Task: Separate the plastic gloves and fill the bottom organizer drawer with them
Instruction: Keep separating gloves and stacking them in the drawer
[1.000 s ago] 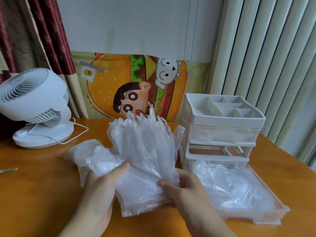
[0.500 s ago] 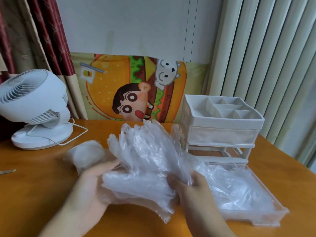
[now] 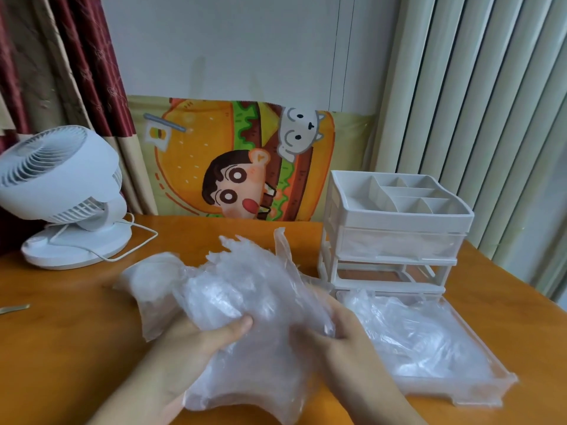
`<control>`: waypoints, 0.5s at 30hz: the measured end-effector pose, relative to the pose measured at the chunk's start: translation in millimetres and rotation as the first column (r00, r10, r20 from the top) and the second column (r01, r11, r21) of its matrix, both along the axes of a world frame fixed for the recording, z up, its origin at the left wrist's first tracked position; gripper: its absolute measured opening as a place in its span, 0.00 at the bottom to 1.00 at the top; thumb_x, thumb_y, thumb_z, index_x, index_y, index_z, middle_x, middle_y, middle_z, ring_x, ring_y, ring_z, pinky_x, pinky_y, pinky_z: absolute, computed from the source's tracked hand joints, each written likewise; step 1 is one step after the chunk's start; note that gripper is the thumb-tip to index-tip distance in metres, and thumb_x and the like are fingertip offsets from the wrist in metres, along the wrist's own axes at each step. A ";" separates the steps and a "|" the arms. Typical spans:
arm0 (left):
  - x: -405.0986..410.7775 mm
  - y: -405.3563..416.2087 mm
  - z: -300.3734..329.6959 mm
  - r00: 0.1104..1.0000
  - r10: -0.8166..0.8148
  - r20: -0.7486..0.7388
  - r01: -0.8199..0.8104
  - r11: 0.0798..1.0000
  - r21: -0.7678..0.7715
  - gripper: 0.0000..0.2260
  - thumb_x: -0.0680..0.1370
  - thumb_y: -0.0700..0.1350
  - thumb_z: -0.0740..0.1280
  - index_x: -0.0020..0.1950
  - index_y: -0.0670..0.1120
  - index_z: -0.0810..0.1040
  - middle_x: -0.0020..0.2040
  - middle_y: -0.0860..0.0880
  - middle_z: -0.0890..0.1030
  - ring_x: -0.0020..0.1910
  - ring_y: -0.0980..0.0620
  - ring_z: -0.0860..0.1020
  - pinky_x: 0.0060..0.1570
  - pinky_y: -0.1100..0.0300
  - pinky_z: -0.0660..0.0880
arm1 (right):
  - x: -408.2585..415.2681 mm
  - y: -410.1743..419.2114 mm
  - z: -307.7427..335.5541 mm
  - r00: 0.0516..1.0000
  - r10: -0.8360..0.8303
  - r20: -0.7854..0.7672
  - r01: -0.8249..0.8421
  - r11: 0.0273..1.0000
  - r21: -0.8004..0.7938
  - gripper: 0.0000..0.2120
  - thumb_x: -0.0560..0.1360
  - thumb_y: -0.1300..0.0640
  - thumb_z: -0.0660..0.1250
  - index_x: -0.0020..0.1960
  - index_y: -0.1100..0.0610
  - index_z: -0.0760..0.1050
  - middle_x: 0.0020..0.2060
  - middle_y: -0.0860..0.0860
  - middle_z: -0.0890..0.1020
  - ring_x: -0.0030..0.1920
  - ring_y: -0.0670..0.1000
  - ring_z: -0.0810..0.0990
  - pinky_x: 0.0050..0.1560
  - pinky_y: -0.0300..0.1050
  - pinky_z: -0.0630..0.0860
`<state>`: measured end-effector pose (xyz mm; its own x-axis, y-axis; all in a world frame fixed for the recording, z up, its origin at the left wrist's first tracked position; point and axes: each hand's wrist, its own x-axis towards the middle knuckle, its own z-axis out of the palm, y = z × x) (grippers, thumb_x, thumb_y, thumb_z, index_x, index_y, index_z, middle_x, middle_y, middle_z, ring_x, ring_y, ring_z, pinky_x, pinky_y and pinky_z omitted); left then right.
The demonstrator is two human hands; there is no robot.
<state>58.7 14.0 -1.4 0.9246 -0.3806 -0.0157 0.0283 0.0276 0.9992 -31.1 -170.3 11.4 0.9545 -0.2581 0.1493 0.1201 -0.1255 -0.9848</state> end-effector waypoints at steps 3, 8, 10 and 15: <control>7.4 2.8 -3.7 0.999 -0.012 0.032 0.012 1.000 -0.007 0.18 0.72 0.42 0.78 0.60 0.53 0.84 0.54 0.55 0.88 0.56 0.52 0.85 0.59 0.50 0.79 | -1.5 -0.9 1.6 0.991 -0.093 0.098 0.080 0.989 0.128 0.10 0.80 0.55 0.73 0.50 0.40 0.88 0.46 0.39 0.89 0.50 0.37 0.85 0.45 0.27 0.76; 13.7 5.6 -5.3 1.000 0.001 -0.028 -0.003 0.996 -0.085 0.17 0.74 0.39 0.76 0.62 0.49 0.84 0.55 0.50 0.88 0.54 0.50 0.86 0.57 0.48 0.79 | 2.6 -7.3 -2.4 0.948 -0.283 0.149 0.260 0.953 0.155 0.10 0.81 0.56 0.70 0.44 0.56 0.87 0.40 0.52 0.88 0.40 0.44 0.84 0.40 0.33 0.77; 16.0 8.4 -6.7 0.999 0.022 -0.043 -0.026 0.994 -0.103 0.17 0.73 0.41 0.78 0.62 0.48 0.84 0.55 0.48 0.88 0.55 0.49 0.86 0.59 0.46 0.79 | 3.3 -7.9 -2.6 0.950 -0.286 0.124 0.259 0.946 0.195 0.10 0.81 0.58 0.71 0.42 0.57 0.86 0.39 0.54 0.87 0.38 0.46 0.83 0.38 0.36 0.77; 33.2 13.4 -25.5 0.991 0.131 -0.028 -0.133 0.982 -0.134 0.40 0.58 0.57 0.86 0.67 0.49 0.80 0.61 0.48 0.85 0.61 0.46 0.84 0.64 0.42 0.78 | 4.5 -12.5 -6.0 0.960 -0.266 0.085 0.232 0.929 0.288 0.09 0.80 0.59 0.71 0.42 0.59 0.85 0.42 0.66 0.84 0.40 0.57 0.79 0.46 0.53 0.74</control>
<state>91.9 27.5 -26.8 0.9669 -0.2551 0.0098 0.0340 0.1667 0.9854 -26.7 -182.8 5.4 0.8334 -0.5321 0.1496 0.2399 0.1045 -0.9652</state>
